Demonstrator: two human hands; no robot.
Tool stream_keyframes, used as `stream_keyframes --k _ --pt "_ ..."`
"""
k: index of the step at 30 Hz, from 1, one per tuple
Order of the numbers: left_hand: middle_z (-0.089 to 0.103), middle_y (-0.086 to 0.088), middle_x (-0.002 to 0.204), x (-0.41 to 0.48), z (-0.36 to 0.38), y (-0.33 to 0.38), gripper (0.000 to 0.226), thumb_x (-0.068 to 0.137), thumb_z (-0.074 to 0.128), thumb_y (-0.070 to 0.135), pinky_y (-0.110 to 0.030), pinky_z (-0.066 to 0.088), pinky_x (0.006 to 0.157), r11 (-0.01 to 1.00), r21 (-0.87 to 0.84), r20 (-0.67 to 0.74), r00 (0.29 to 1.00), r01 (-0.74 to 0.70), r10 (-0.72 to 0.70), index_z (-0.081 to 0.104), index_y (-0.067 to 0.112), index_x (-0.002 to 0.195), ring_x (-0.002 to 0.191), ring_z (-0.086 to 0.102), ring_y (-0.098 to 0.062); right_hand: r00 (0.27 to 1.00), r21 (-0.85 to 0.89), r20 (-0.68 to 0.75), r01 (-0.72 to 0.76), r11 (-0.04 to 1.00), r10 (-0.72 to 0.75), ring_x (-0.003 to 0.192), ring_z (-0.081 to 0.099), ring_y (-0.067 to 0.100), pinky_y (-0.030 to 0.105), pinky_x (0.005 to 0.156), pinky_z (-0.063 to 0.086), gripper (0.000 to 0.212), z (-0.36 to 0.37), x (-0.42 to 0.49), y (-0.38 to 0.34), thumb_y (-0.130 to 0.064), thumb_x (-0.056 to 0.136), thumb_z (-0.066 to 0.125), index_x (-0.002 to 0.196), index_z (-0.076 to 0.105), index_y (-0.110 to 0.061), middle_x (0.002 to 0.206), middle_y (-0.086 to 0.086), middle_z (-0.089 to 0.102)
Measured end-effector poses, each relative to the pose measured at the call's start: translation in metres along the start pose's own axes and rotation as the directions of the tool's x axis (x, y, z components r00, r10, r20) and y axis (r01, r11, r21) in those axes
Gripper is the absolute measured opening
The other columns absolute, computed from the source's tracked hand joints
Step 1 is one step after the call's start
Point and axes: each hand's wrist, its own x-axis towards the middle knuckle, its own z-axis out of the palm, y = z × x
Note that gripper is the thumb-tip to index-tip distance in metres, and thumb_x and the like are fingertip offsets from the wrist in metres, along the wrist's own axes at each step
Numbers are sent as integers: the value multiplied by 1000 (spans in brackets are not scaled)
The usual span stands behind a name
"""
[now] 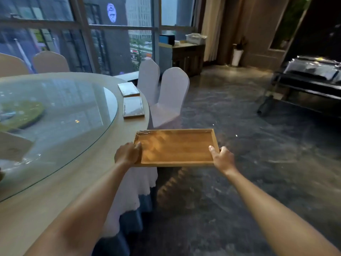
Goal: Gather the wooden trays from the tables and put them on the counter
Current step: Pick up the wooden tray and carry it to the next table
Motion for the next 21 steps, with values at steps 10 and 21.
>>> stream_keyframes --k 10,21 --pt "63 -28 114 200 27 74 52 95 32 39 -38 42 78 988 -29 -94 983 153 -155 61 -3 107 105 58 -41 984 -39 129 126 991 -120 109 56 40 39 84 43 51 58 250 -70 -41 91 46 111 54 5 118 27 61" --pt "52 -31 129 433 81 65 55 96 34 39 -42 40 95 927 -129 -64 930 352 -362 46 -7 123 119 50 -42 925 -89 319 245 966 -205 101 57 34 32 70 36 50 205 485 -149 -43 93 40 111 53 1 111 22 62"
